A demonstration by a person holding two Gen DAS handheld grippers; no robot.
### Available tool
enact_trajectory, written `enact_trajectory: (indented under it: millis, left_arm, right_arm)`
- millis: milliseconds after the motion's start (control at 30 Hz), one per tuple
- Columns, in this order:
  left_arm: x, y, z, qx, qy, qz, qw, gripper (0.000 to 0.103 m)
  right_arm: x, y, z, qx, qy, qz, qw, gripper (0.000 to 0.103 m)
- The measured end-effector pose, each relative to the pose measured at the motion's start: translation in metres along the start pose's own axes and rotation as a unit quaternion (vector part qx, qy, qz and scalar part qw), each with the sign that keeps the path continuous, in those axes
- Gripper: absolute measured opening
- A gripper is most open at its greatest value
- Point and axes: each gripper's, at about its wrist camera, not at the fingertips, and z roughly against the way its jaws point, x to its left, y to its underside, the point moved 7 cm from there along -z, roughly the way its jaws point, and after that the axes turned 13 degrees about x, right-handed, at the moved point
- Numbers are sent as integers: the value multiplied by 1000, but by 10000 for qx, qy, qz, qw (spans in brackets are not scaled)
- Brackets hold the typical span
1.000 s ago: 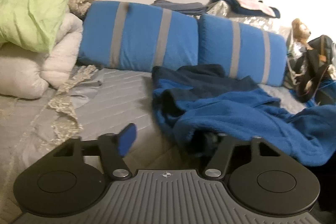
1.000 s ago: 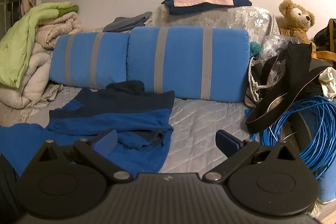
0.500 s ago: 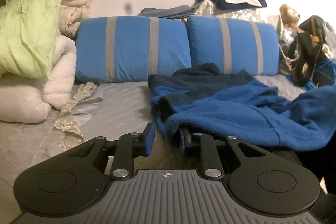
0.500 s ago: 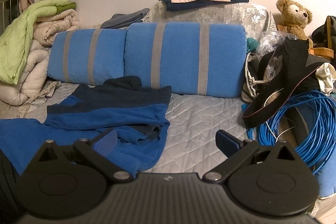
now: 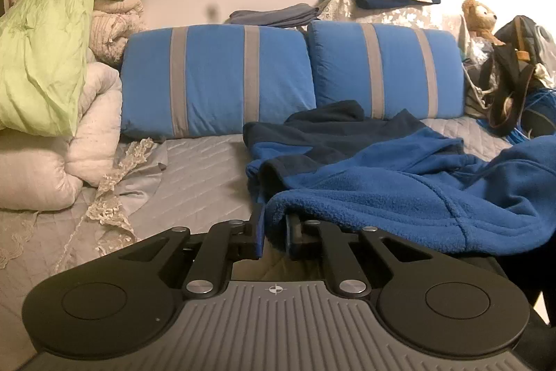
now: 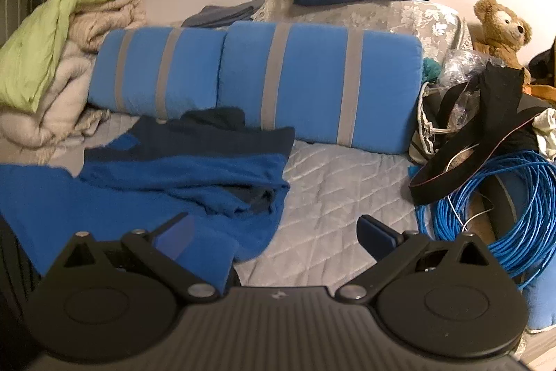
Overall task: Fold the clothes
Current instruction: 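Close the left gripper on the blue fleece edge while the right gripper grasps it too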
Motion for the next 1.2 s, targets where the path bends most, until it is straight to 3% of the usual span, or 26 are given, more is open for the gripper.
enact_trajectory:
  millis: [300,667,800,1000,1200]
  left_arm:
    - [4,-4,-2,91,126,141,9998,11]
    - [6,-7,-3,216,181,236,9993,11]
    - [6,-8,-3,227,180,221,9993,11]
    - [6,-7,-3,223,175,235,9993,11]
    - [5,-8,-2,207,160,208,9994,11]
  right_arm:
    - [20,26,-7,196,123,788,9966,101]
    - [43,62,-30,525,67,1251,9907,77]
    - [53,72,-35,554,158,1434,9880,73]
    - [66,66,-29,119,339,1473,9884,66]
    - [79,58,-25,-175,664,1775,9817,45]
